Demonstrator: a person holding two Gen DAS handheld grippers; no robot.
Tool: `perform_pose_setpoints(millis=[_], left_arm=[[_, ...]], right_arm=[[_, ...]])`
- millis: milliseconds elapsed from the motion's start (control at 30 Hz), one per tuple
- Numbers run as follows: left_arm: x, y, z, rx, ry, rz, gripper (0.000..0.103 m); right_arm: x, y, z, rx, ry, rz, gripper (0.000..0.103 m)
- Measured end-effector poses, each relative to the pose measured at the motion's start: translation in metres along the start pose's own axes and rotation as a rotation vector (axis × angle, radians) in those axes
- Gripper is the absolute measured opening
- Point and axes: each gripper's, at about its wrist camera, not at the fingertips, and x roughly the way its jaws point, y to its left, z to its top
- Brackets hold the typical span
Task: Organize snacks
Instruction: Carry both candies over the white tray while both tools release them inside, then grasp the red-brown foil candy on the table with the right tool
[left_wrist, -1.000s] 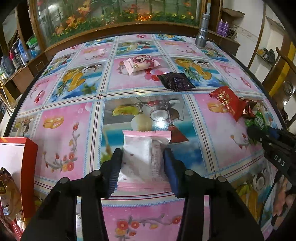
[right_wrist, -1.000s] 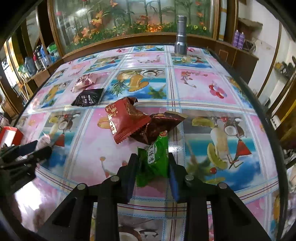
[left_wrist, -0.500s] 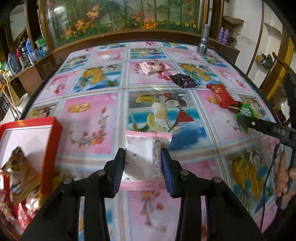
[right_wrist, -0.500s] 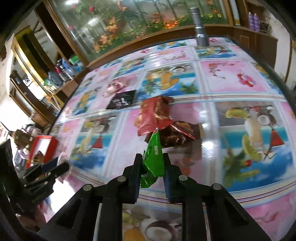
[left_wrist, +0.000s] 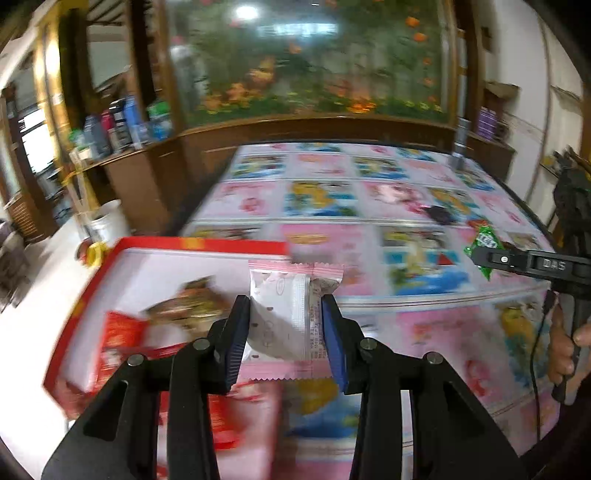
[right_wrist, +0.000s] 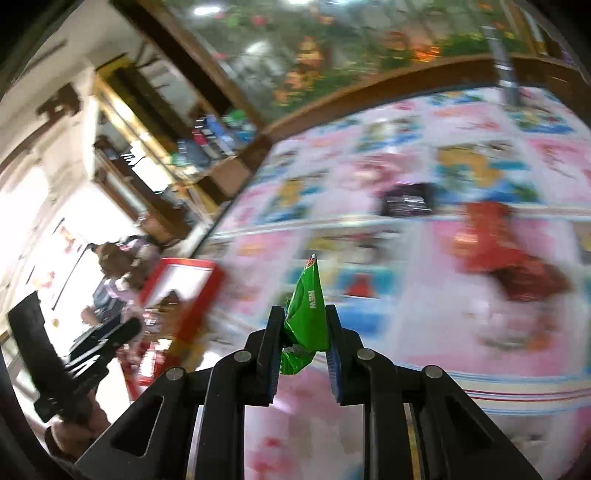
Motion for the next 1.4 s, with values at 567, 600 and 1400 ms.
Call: perform_pose_setpoints(millis=[567,600,1400], left_arm=[[-0.005,0.121,-0.033,-0.145,0.010,0.178,0.037],[-0.003,0.124,-0.032,-0.143,0.016,0.182,0.037],[0.011,0.088,-0.011,-0.063,0.040,0.184,0.074]], right_arm=[[0.144,0.220,-0.031,-0.243,0.127,0.282,0.022],[0.149,0.226,-0.032,-0.253,0.132,0.280,0.023],[0.083,0.123,0.029,-0.127,-0.100,0.047,0.061]])
